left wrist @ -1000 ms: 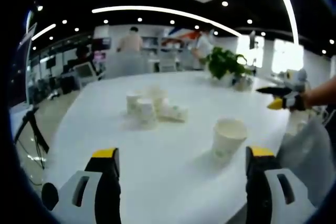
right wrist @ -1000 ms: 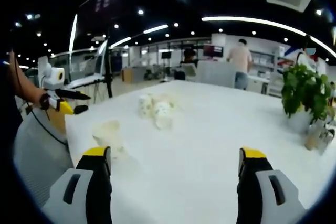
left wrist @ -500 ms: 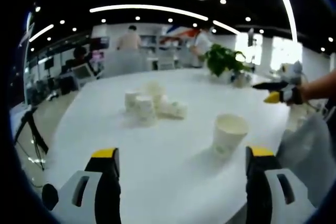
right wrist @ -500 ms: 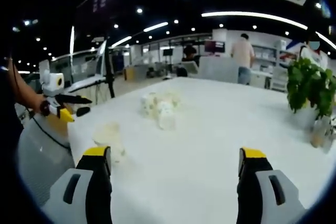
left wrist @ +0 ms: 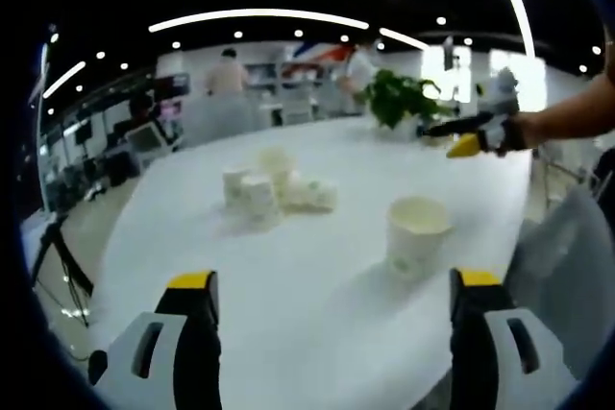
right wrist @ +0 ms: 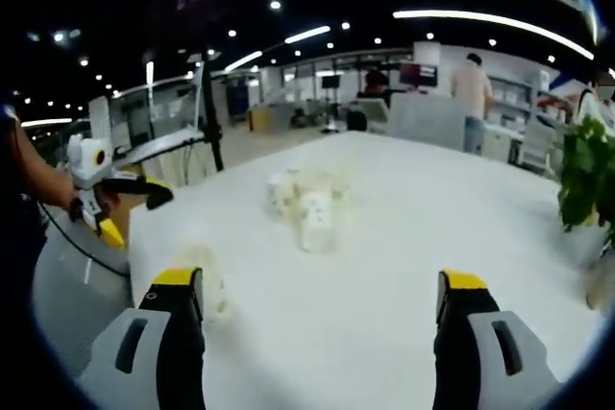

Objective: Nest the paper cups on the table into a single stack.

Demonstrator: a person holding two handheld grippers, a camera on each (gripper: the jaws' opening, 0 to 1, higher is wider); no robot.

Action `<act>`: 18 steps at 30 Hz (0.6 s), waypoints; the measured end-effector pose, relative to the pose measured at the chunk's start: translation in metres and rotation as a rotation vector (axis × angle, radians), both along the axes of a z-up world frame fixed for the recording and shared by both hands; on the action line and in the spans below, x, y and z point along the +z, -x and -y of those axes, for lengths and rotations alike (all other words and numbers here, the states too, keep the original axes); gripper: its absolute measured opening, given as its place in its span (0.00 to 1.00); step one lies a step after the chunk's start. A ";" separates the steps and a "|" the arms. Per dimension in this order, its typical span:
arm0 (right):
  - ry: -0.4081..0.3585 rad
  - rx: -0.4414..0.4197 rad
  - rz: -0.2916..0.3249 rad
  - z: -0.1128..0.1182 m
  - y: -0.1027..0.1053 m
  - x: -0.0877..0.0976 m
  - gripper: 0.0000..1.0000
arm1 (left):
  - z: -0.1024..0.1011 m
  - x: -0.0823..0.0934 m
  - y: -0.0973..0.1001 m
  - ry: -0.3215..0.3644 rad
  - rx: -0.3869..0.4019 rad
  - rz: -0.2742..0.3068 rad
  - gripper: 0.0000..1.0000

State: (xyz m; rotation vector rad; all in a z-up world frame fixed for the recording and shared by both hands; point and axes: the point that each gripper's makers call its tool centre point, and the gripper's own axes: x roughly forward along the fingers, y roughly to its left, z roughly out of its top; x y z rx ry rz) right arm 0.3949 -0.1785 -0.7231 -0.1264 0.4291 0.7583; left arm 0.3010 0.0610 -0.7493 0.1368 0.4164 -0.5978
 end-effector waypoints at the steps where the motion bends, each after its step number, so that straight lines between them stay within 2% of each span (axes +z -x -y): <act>1: 0.006 0.016 -0.010 -0.003 -0.002 0.000 1.00 | 0.000 0.000 0.000 0.000 0.001 0.002 0.99; 2: 0.009 0.042 -0.039 -0.009 -0.003 -0.002 0.99 | -0.001 0.001 0.000 -0.001 0.003 0.004 0.99; 5: 0.033 0.066 -0.023 -0.019 -0.014 0.002 0.99 | -0.001 0.003 -0.001 0.003 0.012 0.008 0.99; 13: 0.091 0.126 -0.082 -0.041 -0.034 -0.006 0.95 | -0.002 0.004 0.000 0.004 0.022 0.009 0.98; 15: 0.085 0.126 -0.155 -0.046 -0.036 -0.012 0.94 | -0.002 0.003 0.001 -0.006 0.020 0.012 0.99; 18: 0.083 0.139 -0.206 -0.054 -0.041 -0.016 0.95 | -0.001 0.002 0.002 -0.008 0.018 0.007 0.99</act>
